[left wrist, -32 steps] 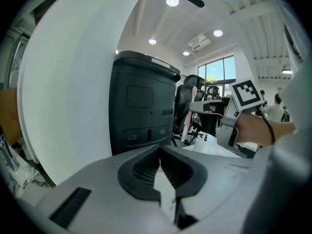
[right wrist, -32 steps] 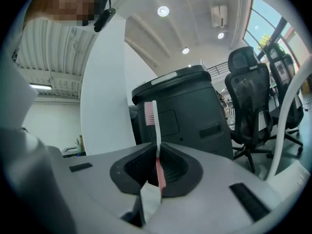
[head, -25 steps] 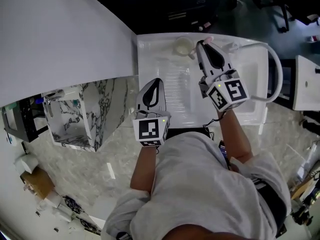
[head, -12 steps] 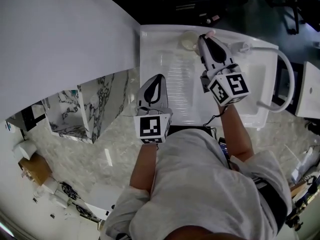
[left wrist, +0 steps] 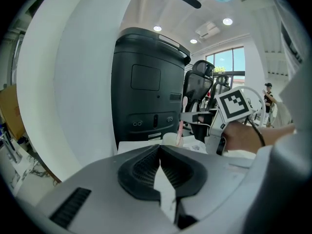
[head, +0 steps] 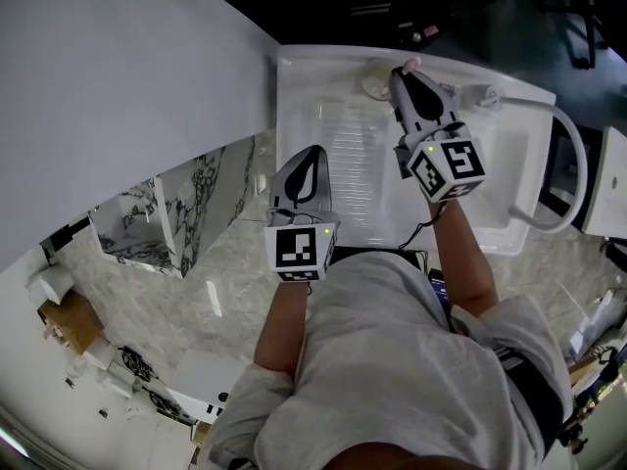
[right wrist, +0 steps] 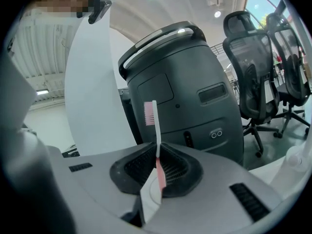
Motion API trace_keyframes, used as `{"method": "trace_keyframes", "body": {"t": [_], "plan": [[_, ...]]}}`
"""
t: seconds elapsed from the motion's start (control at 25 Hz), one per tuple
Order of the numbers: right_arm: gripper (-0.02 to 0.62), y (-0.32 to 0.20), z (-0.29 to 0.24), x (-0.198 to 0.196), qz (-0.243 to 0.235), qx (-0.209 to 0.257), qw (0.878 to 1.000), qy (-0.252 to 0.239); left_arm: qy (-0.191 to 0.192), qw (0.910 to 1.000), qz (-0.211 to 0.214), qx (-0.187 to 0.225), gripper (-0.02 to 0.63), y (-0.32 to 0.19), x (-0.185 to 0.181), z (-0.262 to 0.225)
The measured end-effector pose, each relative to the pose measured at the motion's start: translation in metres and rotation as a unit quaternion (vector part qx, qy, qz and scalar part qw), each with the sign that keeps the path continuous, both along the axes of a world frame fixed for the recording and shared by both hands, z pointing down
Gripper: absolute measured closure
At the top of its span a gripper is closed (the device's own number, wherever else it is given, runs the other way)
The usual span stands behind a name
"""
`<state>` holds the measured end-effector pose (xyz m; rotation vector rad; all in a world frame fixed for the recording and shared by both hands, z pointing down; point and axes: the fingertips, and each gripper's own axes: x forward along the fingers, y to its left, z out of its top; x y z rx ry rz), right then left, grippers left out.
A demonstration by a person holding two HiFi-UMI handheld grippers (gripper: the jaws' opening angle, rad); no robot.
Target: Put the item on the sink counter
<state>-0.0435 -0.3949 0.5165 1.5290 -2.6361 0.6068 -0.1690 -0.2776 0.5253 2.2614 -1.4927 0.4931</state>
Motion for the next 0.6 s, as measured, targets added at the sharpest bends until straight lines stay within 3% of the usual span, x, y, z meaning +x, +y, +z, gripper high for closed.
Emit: {"method": "trace_keyframes", "body": {"t": [0.6], "plan": [[0.573,-0.001,0.037,-0.011,-0.017,-0.032,0.999,0.023,-0.012,0.9996,-0.023,-0.012,0.595,0.006,-0.019,0.009]]}}
